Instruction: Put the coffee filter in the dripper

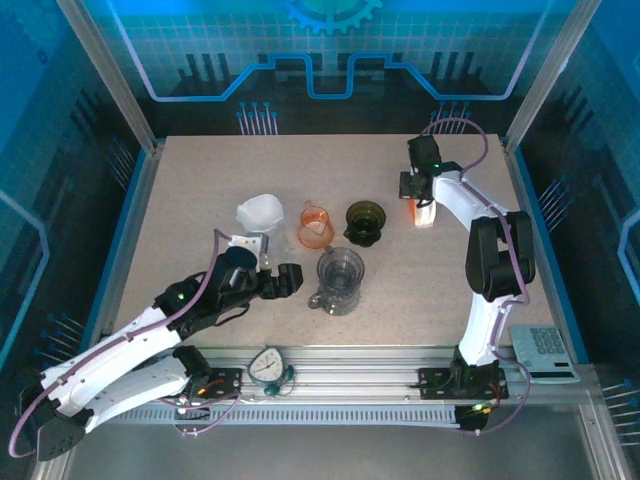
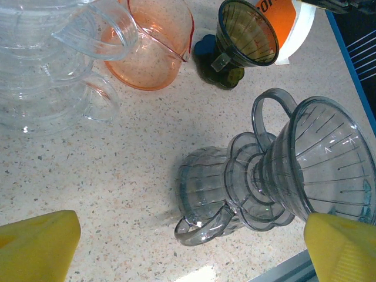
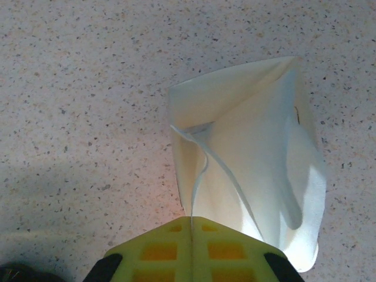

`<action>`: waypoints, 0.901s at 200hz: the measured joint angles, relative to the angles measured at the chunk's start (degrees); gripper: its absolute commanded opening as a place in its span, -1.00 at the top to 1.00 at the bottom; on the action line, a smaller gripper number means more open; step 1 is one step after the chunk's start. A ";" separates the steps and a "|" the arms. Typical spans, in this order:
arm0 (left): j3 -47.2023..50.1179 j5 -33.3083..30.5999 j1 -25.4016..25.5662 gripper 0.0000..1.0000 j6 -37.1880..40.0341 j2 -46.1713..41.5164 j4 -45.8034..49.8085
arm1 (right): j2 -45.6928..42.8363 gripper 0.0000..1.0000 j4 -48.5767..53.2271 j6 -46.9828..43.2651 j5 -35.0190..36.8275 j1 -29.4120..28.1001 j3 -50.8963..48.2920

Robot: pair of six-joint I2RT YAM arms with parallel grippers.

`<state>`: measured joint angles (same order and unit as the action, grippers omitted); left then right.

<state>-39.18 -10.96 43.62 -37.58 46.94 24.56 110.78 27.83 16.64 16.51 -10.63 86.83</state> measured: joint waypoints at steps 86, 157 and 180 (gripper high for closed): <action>0.00 0.00 0.00 -0.98 -0.42 0.24 0.00 | -8.90 1.00 0.31 0.02 4.39 -3.21 -4.13; 0.00 0.02 -0.28 -0.98 -1.36 0.85 0.20 | -24.72 1.00 2.54 0.74 6.01 -6.73 -11.52; 0.00 0.02 -0.33 -0.98 -1.49 0.85 0.24 | -32.72 1.00 3.72 1.77 5.27 -9.09 -15.06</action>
<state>-39.18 -10.94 43.29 -39.07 47.79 24.80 78.06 31.55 18.41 21.78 -19.73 71.77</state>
